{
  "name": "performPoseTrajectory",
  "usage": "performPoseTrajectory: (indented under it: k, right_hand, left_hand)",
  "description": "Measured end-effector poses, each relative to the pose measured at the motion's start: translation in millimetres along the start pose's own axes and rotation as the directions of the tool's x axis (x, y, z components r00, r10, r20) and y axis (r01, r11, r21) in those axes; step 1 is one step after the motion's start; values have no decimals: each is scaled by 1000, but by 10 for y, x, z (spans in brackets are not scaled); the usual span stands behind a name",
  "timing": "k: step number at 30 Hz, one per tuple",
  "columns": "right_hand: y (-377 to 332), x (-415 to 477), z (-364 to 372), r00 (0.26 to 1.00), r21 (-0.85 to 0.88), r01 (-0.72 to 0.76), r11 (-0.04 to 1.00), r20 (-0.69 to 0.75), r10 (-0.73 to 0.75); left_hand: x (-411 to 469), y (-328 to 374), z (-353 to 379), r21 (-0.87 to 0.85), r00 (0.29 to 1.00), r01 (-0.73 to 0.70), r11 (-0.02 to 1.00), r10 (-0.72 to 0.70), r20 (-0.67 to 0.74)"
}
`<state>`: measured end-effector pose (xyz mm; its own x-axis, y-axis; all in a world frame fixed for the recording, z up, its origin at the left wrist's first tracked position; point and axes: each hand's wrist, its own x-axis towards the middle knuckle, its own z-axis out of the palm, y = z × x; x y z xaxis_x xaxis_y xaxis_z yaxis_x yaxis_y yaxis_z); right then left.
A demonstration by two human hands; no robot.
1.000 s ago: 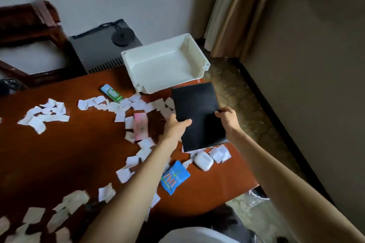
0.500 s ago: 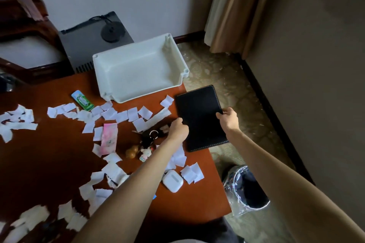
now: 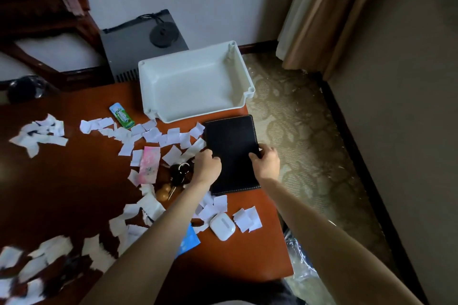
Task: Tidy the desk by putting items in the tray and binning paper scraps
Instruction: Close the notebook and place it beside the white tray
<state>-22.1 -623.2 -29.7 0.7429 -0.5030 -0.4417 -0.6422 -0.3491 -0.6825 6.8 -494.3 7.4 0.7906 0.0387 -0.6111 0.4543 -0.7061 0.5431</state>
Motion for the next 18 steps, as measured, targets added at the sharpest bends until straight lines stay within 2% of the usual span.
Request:
performPoseTrajectory:
  k: [6, 13, 18]
  right_hand:
    - [-60, -88, 152, 997, -54, 70, 996, 46, -68]
    - [-57, -110, 222, 996, -91, 87, 992, 44, -83]
    - [-82, -149, 194, 995, -157, 89, 984, 50, -82]
  left_hand:
    - [-20, -155, -108, -10, 999, 21, 1000, -21, -45]
    - [-66, -223, -91, 8, 997, 26, 1000, -25, -76]
    - [-97, -249, -129, 53, 997, -41, 998, 45, -69]
